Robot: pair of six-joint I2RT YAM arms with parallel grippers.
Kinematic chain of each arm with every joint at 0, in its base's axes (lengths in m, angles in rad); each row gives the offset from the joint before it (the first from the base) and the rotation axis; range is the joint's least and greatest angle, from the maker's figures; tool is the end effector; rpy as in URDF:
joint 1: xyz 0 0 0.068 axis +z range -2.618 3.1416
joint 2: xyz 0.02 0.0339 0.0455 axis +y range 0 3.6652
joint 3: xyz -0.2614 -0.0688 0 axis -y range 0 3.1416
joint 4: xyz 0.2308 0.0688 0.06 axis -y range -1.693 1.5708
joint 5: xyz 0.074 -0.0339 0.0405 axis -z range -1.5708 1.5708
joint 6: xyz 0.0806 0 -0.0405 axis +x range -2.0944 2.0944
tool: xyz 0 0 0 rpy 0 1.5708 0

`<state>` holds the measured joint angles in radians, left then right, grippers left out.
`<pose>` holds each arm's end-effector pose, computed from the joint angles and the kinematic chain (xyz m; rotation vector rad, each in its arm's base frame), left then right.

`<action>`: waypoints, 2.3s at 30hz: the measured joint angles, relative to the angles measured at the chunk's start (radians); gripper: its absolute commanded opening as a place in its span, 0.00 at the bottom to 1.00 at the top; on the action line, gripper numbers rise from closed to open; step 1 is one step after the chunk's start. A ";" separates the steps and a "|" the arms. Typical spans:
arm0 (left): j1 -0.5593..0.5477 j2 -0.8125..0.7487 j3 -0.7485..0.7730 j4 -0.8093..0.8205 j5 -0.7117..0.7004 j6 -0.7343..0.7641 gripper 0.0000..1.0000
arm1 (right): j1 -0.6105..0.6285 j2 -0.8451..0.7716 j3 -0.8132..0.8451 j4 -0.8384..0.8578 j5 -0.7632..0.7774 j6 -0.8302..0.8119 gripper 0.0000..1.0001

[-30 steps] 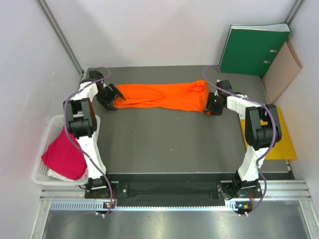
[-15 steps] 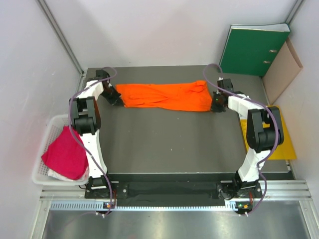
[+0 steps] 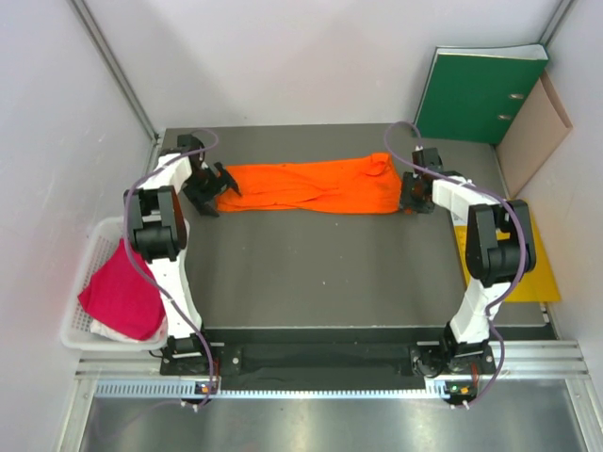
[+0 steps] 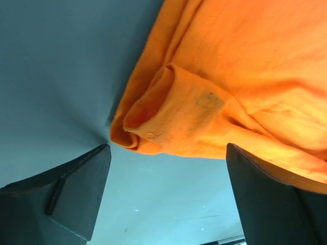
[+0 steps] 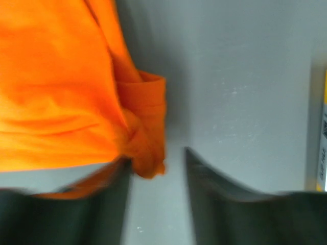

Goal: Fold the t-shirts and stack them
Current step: Fold the other side of the tshirt into a rectangle

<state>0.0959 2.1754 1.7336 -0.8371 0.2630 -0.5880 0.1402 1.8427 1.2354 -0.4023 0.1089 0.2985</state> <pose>0.4465 0.0219 0.1387 -0.9148 2.7373 -0.4735 0.3933 0.0467 0.1524 0.2435 2.5597 0.0245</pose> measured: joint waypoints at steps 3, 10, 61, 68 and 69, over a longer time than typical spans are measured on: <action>0.001 -0.001 0.000 -0.005 -0.004 0.006 0.99 | -0.005 0.007 0.003 -0.013 0.013 -0.004 0.71; 0.001 -0.007 0.000 -0.003 0.013 0.011 0.94 | -0.006 -0.018 0.003 -0.019 0.021 -0.009 0.71; -0.014 -0.020 0.080 -0.045 -0.148 0.103 0.20 | 0.004 -0.108 0.002 -0.020 -0.058 0.039 0.71; -0.015 -0.006 0.054 -0.047 -0.144 0.105 0.00 | 0.004 -0.108 0.002 -0.020 -0.059 0.037 0.71; -0.015 -0.006 0.054 -0.046 -0.144 0.105 0.00 | 0.004 -0.108 0.002 -0.020 -0.059 0.037 0.71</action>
<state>0.0811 2.1696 1.7878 -0.8833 0.1188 -0.4831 0.1440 1.7348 1.2377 -0.4221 0.0502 0.3359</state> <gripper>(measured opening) 0.011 0.714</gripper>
